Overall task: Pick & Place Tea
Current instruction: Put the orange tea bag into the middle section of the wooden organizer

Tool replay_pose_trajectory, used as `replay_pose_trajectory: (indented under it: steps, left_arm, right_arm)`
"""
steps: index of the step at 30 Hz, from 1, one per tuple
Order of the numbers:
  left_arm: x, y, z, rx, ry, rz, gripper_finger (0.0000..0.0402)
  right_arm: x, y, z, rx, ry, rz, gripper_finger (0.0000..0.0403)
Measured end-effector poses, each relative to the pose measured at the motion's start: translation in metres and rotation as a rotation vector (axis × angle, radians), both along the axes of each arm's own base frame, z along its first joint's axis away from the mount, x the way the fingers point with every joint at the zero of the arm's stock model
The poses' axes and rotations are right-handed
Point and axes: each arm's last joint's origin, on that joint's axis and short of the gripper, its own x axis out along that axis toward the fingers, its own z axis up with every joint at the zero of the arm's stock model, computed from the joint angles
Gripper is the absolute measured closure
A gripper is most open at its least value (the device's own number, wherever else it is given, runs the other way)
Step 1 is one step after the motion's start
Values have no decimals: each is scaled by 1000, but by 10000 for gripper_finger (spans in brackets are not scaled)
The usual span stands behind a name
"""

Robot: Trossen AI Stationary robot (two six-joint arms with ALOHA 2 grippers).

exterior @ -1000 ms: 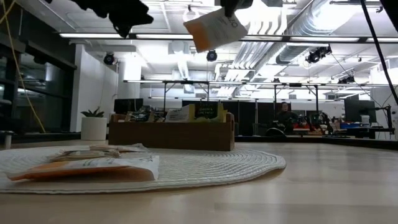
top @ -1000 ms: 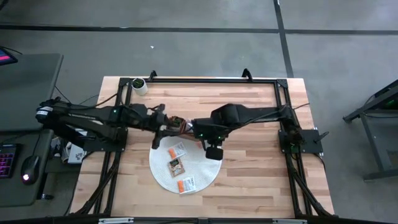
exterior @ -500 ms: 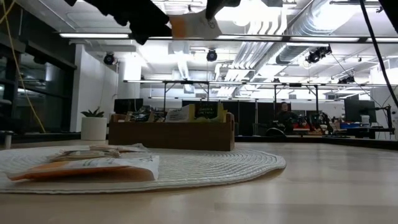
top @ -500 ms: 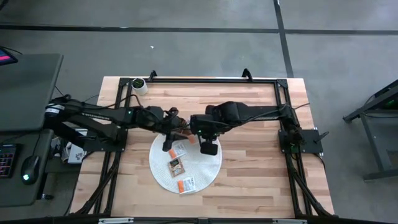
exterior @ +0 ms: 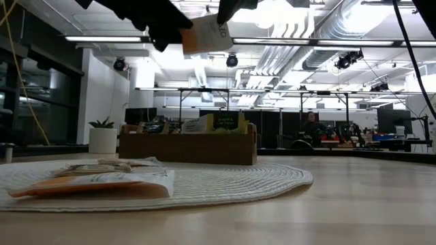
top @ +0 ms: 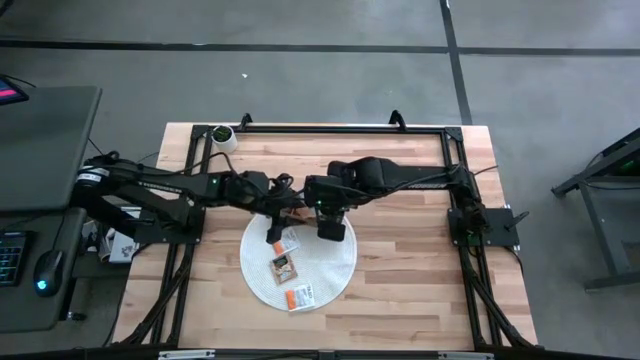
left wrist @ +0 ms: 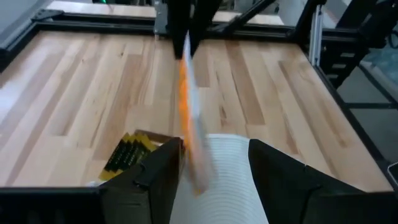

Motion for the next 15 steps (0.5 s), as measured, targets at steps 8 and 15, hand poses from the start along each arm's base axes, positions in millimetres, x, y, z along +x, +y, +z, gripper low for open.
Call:
replay_pose_trajectory:
  steps: [8, 15]
  left_arm:
    - [0, 0, 0, -3, -5, -5, 215]
    - [0, 1, -1, 9, 4, 20, 293]
  right_arm:
    - [2, -1, 1, 2, -18, 0, 403]
    - [2, -1, 1, 3, -26, -1, 403]
